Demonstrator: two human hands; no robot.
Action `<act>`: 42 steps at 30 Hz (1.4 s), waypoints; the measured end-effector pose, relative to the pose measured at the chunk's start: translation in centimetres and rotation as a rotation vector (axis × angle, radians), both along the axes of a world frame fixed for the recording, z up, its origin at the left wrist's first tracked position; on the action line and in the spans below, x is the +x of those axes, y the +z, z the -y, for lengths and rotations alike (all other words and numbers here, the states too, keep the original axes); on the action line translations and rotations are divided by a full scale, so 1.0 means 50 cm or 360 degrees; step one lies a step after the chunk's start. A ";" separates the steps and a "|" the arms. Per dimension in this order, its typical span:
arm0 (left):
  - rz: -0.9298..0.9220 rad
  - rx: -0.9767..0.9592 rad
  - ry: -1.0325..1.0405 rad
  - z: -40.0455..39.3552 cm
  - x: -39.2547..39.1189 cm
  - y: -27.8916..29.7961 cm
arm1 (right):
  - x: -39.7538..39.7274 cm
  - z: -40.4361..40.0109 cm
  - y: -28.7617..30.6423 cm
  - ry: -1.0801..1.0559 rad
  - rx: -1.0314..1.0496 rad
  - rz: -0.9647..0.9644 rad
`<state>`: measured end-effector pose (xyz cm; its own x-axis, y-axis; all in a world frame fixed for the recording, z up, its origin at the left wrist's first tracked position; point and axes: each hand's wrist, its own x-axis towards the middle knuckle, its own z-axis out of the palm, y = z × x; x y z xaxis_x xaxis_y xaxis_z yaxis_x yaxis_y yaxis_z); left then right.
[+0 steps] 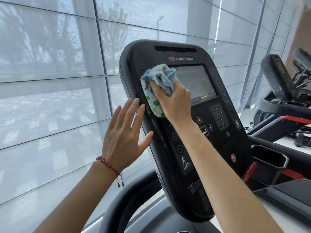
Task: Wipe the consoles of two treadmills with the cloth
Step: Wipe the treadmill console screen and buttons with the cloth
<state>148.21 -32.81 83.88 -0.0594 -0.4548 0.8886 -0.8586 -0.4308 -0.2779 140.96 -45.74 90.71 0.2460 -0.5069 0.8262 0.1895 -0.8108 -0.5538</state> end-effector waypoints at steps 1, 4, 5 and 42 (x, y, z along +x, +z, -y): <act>0.0003 0.0005 -0.0002 0.000 -0.005 -0.003 | -0.014 -0.003 -0.017 -0.0007 0.0019 -0.0017; 0.0011 0.0029 -0.0024 0.000 -0.022 -0.011 | -0.056 -0.008 -0.068 -0.0021 0.0051 -0.0055; 0.0009 0.0038 -0.0033 0.000 -0.028 -0.014 | -0.071 -0.009 -0.087 -0.0015 0.0045 -0.0057; 0.0024 0.0225 -0.0141 0.015 -0.085 -0.056 | -0.128 0.091 -0.150 -0.0188 0.0145 -0.0102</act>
